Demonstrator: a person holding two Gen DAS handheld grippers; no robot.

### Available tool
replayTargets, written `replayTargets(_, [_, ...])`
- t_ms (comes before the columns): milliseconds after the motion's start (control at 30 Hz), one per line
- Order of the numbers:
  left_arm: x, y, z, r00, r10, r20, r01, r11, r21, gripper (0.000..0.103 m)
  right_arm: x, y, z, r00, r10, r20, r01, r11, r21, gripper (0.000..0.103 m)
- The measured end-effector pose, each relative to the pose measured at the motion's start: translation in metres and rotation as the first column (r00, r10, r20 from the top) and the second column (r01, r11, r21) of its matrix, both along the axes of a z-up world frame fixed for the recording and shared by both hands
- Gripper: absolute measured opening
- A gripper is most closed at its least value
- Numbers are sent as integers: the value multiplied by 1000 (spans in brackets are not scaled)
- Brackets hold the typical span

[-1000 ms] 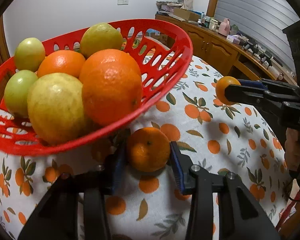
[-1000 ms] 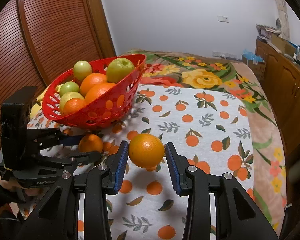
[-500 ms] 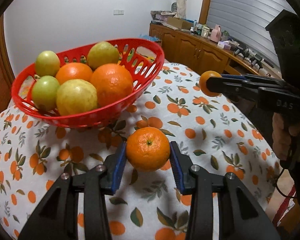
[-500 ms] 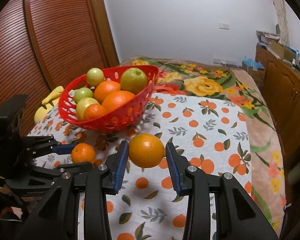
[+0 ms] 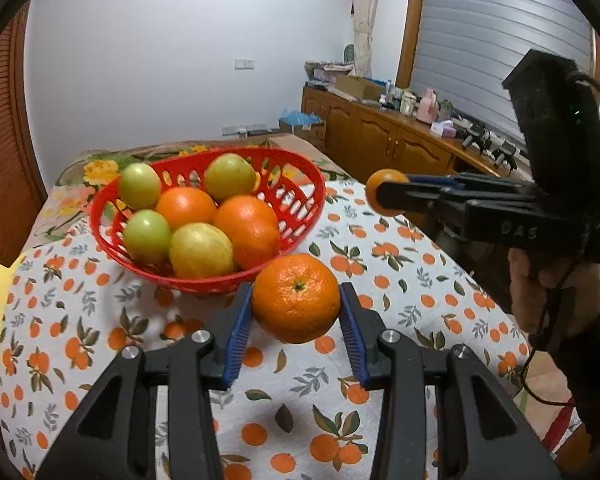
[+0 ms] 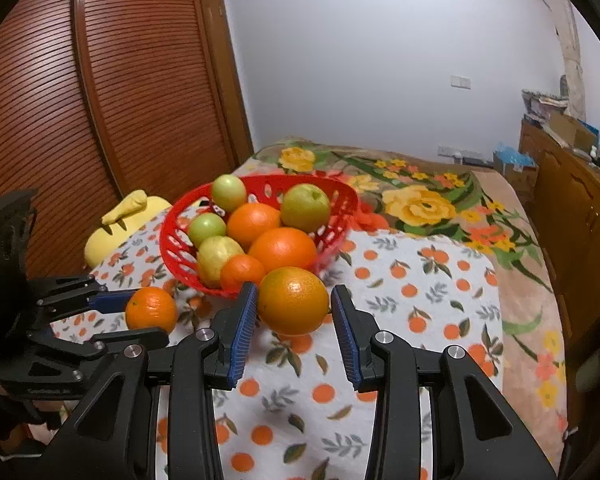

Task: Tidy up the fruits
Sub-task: 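Lift the mandarin in the left tool over the basket while the right tool carries its mandarin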

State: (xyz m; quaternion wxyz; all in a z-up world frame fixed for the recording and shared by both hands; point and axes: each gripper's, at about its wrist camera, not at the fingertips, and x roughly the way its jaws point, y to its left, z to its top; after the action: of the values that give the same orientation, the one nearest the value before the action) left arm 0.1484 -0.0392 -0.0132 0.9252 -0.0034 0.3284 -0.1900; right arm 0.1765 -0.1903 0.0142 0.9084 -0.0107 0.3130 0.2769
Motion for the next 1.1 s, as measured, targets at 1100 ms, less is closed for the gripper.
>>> replayTargets(1100, [53, 57, 7, 993, 120, 20, -120, 993, -7, 41, 89, 72, -18, 998, 45, -39, -49, 995, -92, 38])
